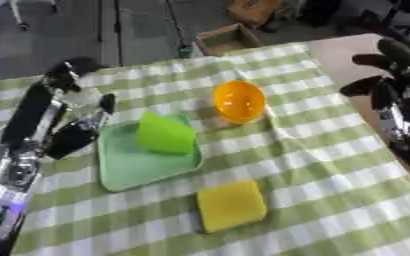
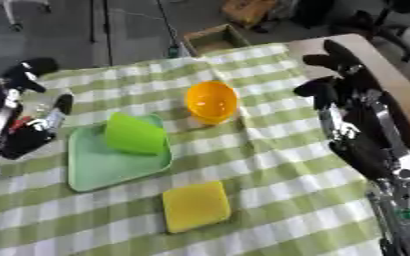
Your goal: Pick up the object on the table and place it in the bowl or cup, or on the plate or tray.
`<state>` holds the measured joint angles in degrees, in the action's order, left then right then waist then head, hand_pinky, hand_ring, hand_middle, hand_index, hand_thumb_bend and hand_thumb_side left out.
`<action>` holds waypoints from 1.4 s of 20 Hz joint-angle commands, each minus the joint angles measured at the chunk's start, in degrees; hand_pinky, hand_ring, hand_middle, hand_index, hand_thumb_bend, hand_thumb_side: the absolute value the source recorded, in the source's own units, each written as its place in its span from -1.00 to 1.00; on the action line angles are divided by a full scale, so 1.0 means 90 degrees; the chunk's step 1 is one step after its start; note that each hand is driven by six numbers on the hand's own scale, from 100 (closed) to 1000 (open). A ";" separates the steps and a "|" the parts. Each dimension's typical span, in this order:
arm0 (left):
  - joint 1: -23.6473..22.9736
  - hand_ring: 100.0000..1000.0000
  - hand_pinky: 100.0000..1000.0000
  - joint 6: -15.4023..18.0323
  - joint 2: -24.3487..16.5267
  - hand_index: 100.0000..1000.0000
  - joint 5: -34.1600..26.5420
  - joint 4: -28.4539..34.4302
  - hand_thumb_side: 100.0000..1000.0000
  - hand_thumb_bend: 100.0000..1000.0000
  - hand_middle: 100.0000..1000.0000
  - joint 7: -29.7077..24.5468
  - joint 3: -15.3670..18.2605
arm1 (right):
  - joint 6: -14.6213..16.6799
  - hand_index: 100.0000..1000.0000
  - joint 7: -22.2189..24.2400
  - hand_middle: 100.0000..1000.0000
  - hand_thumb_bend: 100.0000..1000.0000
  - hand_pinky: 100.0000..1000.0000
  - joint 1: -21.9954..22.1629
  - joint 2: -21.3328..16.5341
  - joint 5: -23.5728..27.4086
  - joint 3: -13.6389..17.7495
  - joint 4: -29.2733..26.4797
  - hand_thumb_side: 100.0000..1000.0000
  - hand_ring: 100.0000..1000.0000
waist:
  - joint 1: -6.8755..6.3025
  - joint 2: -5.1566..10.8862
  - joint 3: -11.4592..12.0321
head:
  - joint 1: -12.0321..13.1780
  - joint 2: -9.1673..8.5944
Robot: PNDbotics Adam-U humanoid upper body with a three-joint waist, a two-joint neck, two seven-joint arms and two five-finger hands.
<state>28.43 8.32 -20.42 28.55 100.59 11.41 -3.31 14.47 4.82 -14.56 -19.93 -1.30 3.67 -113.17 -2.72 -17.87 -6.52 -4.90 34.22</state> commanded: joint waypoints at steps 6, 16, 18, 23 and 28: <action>-0.1190 0.75 0.17 -0.0294 -0.0228 0.76 -0.1279 0.1548 0.40 -0.46 0.65 0.0850 0.1341 | -0.0023 1.00 -0.0085 0.64 -1.00 0.34 0.0015 -0.0078 -0.0010 0.0115 -0.0158 0.00 0.23 | 0.0033 0.0674 0.0211 | -0.0131 0.0006; -0.1864 0.69 0.11 -0.0437 0.0160 0.76 -0.0676 0.1555 0.41 -0.58 0.58 0.0871 0.1603 | -0.0020 1.00 -0.0092 0.63 -1.00 0.34 -0.0013 -0.0077 -0.0049 0.0117 -0.0158 0.02 0.22 | 0.0017 0.0551 0.0358 | -0.0144 0.0004; -0.1874 0.68 0.11 -0.0450 0.0190 0.76 -0.0648 0.1555 0.41 -0.59 0.58 0.0872 0.1612 | -0.0023 1.00 -0.0090 0.63 -1.00 0.34 -0.0019 -0.0080 -0.0048 0.0114 -0.0158 0.02 0.22 | 0.0013 0.0548 0.0367 | -0.0135 0.0006; -0.1889 0.68 0.11 -0.0447 0.0219 0.76 -0.0576 0.1555 0.41 -0.59 0.58 0.0833 0.1602 | -0.0031 1.00 -0.0076 0.63 -1.00 0.34 -0.0017 -0.0079 -0.0037 0.0104 -0.0158 0.01 0.22 | 0.0002 0.0574 0.0344 | -0.0123 0.0029; -0.1917 0.68 0.11 -0.0438 0.0234 0.76 -0.0535 0.1555 0.41 -0.60 0.57 0.0794 0.1585 | -0.0030 1.00 -0.0064 0.64 -1.00 0.34 -0.0016 -0.0091 -0.0028 0.0101 -0.0158 0.00 0.22 | 0.0009 0.0599 0.0376 | -0.0086 0.0028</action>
<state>11.05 4.35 -17.56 23.38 113.41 18.79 10.48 14.26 4.23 -14.16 -19.93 -1.45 4.23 -113.17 -2.72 -17.87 -3.17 -5.85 34.27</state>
